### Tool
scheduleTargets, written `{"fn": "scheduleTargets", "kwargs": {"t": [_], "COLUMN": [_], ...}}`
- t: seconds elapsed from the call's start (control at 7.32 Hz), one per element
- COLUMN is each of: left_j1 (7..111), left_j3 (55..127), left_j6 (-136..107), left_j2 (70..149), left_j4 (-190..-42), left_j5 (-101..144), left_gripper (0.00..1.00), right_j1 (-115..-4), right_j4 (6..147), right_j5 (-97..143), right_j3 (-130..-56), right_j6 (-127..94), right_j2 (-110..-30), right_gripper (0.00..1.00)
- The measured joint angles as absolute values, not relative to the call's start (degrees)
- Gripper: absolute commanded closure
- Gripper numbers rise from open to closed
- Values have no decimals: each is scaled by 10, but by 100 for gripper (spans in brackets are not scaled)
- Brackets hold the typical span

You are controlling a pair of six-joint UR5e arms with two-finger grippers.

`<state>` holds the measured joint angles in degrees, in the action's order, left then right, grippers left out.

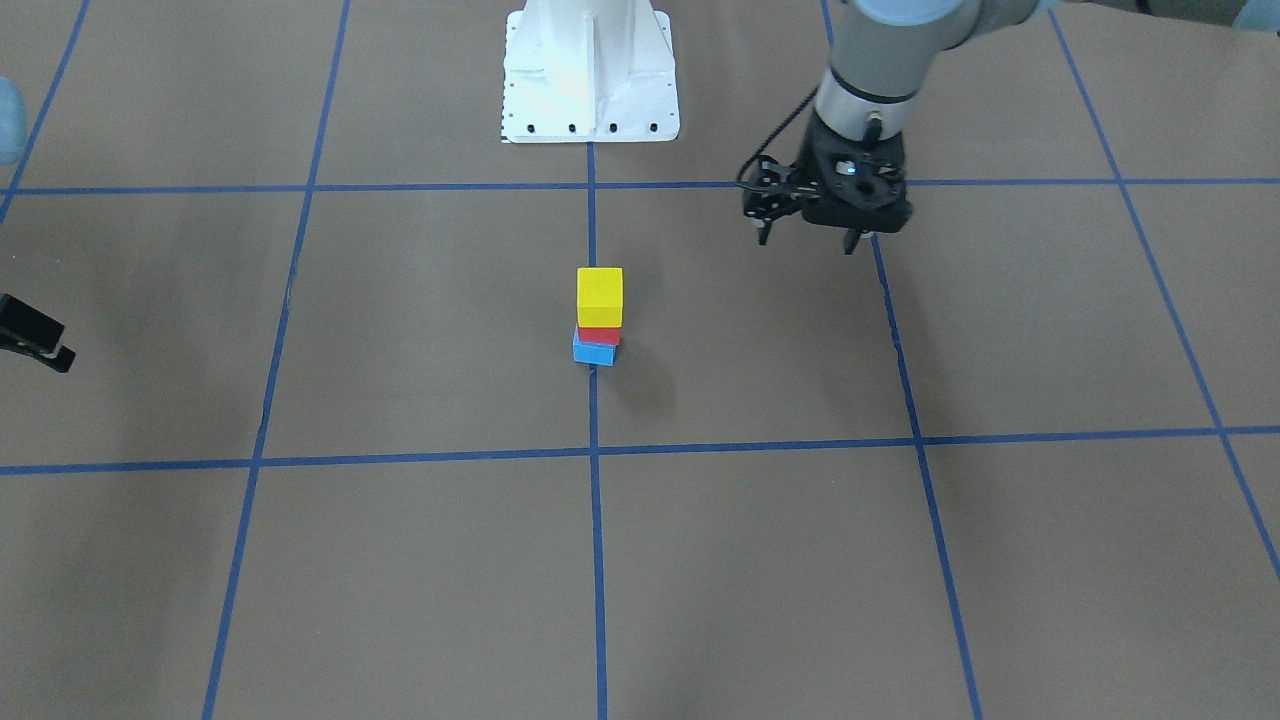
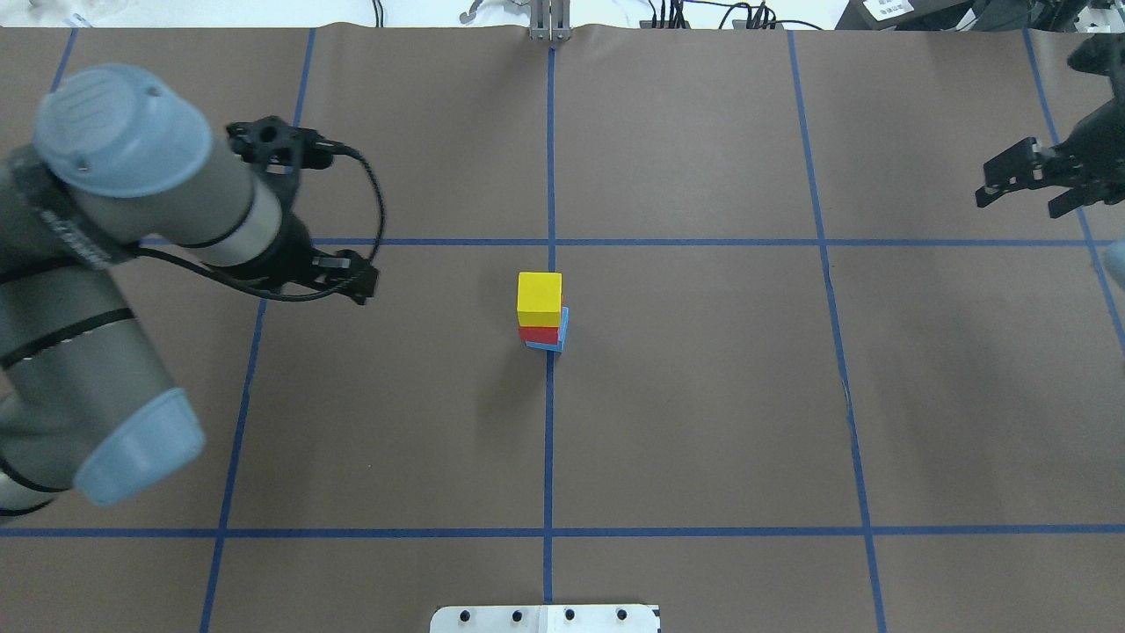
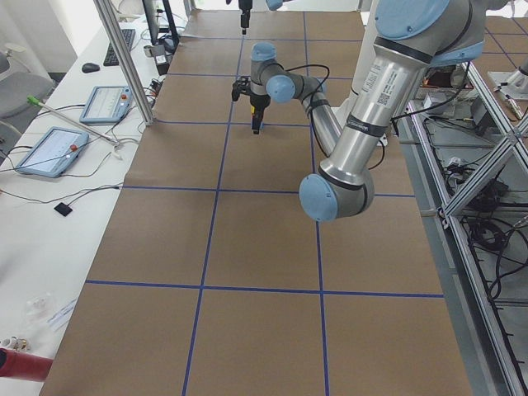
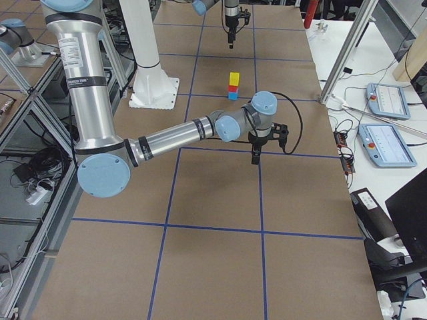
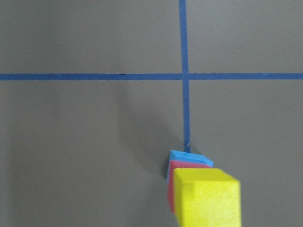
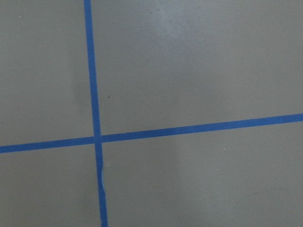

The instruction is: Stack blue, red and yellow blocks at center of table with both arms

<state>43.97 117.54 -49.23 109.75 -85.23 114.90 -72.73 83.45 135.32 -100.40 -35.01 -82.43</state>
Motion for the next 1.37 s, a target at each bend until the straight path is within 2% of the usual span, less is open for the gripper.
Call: {"fn": "scheduleTargets", "kwargs": {"t": [0.14,0.41,0.82,1.37], "left_j1": [505,649,770,801], "left_j3": [1176,1128,1057,996], "left_j6": [-405,-211,-69,-62], "left_j2": [1013,928,906,893], "left_j4": [-908,-943,-906,-899], "left_j5": [1182,1258,1280,1377], "left_gripper": [0,0,0,0], "right_j1": [-771,-824,-836,-830], "right_j4": [836,835,847,874], "right_j5": [1372,1385,1383,1373], "right_j3": [-998,-974,-960,-951], "right_j6": [-291,-196,-176,-176], "right_j2": [-845,-872,-850,-825], "right_gripper": [0,0,0,0]}}
